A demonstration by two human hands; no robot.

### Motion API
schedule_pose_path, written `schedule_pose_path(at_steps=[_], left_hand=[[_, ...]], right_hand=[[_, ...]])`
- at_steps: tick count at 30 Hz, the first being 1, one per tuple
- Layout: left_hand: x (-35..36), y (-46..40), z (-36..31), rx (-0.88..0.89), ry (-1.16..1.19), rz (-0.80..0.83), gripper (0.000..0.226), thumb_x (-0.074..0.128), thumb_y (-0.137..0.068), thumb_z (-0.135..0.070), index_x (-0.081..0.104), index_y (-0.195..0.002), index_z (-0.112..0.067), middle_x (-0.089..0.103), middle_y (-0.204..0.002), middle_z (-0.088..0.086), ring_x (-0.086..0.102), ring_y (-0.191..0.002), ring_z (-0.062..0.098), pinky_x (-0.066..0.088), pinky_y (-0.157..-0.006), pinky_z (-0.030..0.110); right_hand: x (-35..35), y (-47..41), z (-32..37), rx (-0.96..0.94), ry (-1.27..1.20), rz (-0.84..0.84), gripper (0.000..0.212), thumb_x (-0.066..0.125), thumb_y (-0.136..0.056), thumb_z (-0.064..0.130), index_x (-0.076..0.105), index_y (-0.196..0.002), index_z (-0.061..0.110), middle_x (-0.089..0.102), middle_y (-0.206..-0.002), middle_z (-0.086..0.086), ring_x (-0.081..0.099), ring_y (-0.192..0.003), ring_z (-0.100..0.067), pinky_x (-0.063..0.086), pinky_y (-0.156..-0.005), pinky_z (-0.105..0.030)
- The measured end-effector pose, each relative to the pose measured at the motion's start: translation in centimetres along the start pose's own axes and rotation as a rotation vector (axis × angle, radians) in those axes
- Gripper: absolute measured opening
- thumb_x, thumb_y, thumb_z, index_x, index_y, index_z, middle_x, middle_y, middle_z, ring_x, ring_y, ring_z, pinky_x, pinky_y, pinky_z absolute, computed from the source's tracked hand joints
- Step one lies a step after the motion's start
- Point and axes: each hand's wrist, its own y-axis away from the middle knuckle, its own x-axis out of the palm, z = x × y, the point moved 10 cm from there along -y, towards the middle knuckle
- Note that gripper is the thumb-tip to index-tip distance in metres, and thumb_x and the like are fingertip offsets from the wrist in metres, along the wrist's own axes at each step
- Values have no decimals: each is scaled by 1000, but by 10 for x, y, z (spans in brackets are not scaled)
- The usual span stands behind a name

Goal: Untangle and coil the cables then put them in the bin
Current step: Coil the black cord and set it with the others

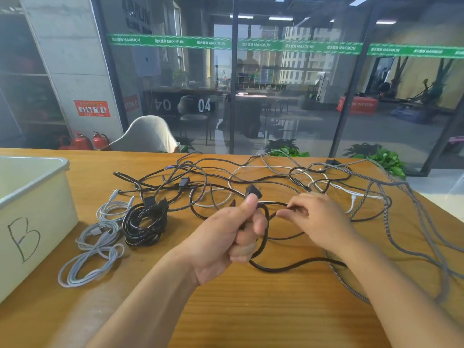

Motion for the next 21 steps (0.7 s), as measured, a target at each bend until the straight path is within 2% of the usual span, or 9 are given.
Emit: schedule_pose_path(at_steps=[3, 5, 7, 9, 11, 13, 16, 18, 21], left_hand=[[-11, -4, 8, -27, -144, -121, 54, 45, -96, -56, 71, -95, -8, 19, -61, -2, 16, -51, 14, 20, -50, 25], [-18, -5, 10, -24, -193, -175, 58, 44, -100, -55, 73, -105, -5, 21, -63, -1, 16, -54, 16, 24, -49, 22], [-22, -5, 13, -19, -236, -207, 57, 41, -105, -53, 75, -108, -8, 23, -64, -1, 18, -56, 17, 27, -50, 20], [-24, -6, 16, -16, -282, -244, 56, 39, -106, -54, 76, -110, -13, 25, -65, -2, 20, -58, 17, 27, -53, 22], [-25, -6, 17, -4, -312, -281, 56, 36, -107, -55, 73, -114, -13, 26, -67, -3, 22, -61, 18, 24, -56, 27], [-27, -5, 13, 29, -301, -317, 55, 34, -108, -55, 71, -113, -15, 26, -69, -2, 20, -64, 20, 21, -60, 32], [-28, -1, 5, 66, -255, -366, 50, 34, -108, -55, 68, -87, -24, 23, -69, -2, 18, -65, 20, 18, -61, 34], [-27, 0, 2, 78, -258, -378, 50, 35, -107, -56, 59, -74, -26, 21, -72, 1, 18, -68, 22, 21, -59, 32], [-26, 1, 0, 94, -279, -388, 50, 35, -108, -54, 56, -85, -15, 21, -76, 8, 19, -72, 25, 21, -60, 34]], right_hand=[[-44, 11, 18, 29, 5, -346, 52, 67, -78, 76, 60, -64, 27, 54, -51, 14, 57, -56, -9, 40, -52, -28], [-51, 16, 33, 11, -99, -415, 48, 72, -84, 65, 57, -64, 24, 55, -49, 11, 60, -53, -12, 45, -51, -32], [-46, 18, 50, -11, -242, -390, 39, 70, -94, 49, 57, -67, 24, 55, -50, 12, 57, -51, -9, 43, -51, -33], [-33, 19, 66, -23, -361, -303, 33, 61, -103, 33, 59, -71, 26, 56, -54, 17, 55, -54, -7, 36, -53, -23], [-21, 20, 81, -55, -496, -196, 34, 49, -109, 23, 63, -78, 21, 63, -65, 17, 63, -67, -3, 42, -62, -23], [-14, 22, 91, -77, -544, -121, 33, 43, -110, 23, 65, -84, 19, 64, -69, 15, 66, -74, -10, 51, -69, -35], [-14, 25, 95, -89, -510, -89, 32, 45, -110, 23, 63, -84, 16, 55, -62, 13, 59, -60, -14, 50, -56, -31], [-10, 28, 98, -79, -557, -62, 32, 46, -109, 26, 61, -83, 15, 53, -62, 11, 57, -58, -15, 54, -49, -31], [-3, 29, 104, -93, -524, -37, 32, 44, -110, 30, 61, -86, 18, 56, -70, 11, 59, -68, -16, 56, -53, -40]])
